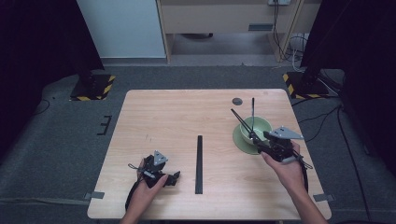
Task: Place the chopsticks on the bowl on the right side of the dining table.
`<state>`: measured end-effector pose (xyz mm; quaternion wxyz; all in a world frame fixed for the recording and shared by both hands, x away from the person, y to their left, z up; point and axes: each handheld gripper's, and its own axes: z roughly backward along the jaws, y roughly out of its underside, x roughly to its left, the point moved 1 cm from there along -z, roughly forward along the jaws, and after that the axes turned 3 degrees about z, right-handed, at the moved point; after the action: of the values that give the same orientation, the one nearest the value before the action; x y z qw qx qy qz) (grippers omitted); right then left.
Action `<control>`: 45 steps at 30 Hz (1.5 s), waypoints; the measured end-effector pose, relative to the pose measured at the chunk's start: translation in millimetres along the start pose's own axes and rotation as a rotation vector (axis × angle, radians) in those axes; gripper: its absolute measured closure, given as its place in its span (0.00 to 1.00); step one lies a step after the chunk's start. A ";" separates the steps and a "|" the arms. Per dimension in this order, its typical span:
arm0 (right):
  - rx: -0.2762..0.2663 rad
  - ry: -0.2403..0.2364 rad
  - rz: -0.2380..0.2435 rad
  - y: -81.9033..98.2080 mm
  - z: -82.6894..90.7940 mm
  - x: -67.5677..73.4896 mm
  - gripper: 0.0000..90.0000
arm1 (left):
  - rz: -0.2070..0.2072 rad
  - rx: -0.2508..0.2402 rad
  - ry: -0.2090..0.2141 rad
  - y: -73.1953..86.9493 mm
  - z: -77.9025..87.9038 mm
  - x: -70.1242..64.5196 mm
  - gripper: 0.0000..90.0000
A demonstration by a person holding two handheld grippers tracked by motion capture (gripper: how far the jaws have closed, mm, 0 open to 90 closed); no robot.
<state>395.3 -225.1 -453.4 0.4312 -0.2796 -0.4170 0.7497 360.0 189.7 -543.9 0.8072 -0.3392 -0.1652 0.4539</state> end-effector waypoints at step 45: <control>0.015 0.062 -0.055 62.1 7.5 -2.3 0.40 | -0.002 0.001 0.000 0.1 0.1 0.1 0.00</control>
<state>364.9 -247.4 -503.3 0.4666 -0.2879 -0.4052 0.7316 359.9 189.8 -543.8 0.8077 -0.3386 -0.1655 0.4534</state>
